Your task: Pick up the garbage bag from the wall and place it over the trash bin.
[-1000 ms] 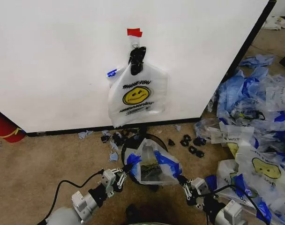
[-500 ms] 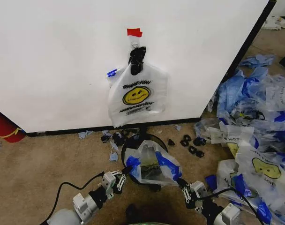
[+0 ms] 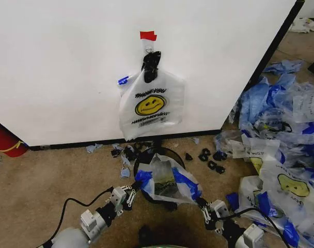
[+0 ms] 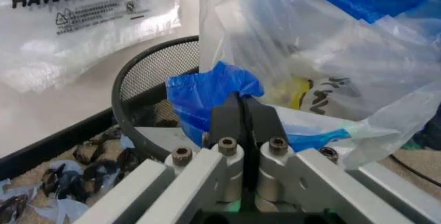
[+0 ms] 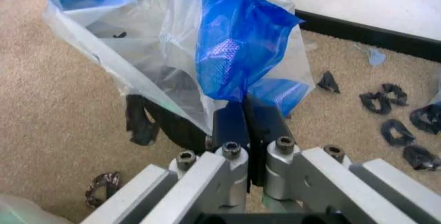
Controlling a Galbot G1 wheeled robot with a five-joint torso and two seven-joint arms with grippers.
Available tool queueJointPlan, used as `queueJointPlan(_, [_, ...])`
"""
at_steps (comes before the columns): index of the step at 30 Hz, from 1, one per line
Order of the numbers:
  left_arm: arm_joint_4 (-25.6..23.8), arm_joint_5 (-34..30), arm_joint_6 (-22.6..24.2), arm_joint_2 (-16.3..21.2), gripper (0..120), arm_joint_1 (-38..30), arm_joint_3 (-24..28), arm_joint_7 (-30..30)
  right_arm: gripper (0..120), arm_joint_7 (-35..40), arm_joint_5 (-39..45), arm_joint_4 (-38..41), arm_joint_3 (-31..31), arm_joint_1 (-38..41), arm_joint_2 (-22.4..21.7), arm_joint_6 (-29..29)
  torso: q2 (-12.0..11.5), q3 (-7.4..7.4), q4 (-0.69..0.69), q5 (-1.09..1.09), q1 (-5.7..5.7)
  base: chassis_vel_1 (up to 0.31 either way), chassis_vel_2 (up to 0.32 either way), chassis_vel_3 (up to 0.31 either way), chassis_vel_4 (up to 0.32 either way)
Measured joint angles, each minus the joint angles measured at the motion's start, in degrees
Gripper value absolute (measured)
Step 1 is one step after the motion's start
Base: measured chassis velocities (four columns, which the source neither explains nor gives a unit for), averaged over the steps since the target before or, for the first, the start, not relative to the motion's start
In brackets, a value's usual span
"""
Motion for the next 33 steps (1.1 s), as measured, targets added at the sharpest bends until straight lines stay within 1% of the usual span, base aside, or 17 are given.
queueJointPlan(4, [-0.33, 0.24, 0.06, 0.29, 0, 0.25, 0.12, -0.04, 0, 0.10, 0.13, -0.10, 0.05, 0.10, -0.17, -0.01, 0.00, 0.00, 0.00, 0.00, 0.00, 0.000, 0.000, 0.000, 0.000])
queueJointPlan(8, [-1.04, 0.72, 0.26, 1.38, 0, 1.34, 0.07, -0.24, 0, 0.30, 0.33, -0.50, -0.01, 0.20, -0.37, -0.16, 0.00, 0.00, 0.00, 0.00, 0.00, 0.000, 0.000, 0.000, 0.000])
queueJointPlan(16, [-0.80, 0.57, 0.70, 3.02, 0, 1.24, -0.33, -1.28, 0, 0.66, 0.32, -1.41, -1.12, 0.93, -0.41, -0.31, 0.01, 0.00, 0.00, 0.01, 0.00, 0.000, 0.000, 0.000, 0.000])
queueJointPlan(33, [0.30, 1.54, 0.32, 2.18, 0, 2.13, 0.99, -1.43, 0, 1.31, -0.21, -3.50, -3.69, 1.16, 0.96, -0.49, 0.01, 0.00, 0.00, 0.00, 0.00, 0.000, 0.000, 0.000, 0.000])
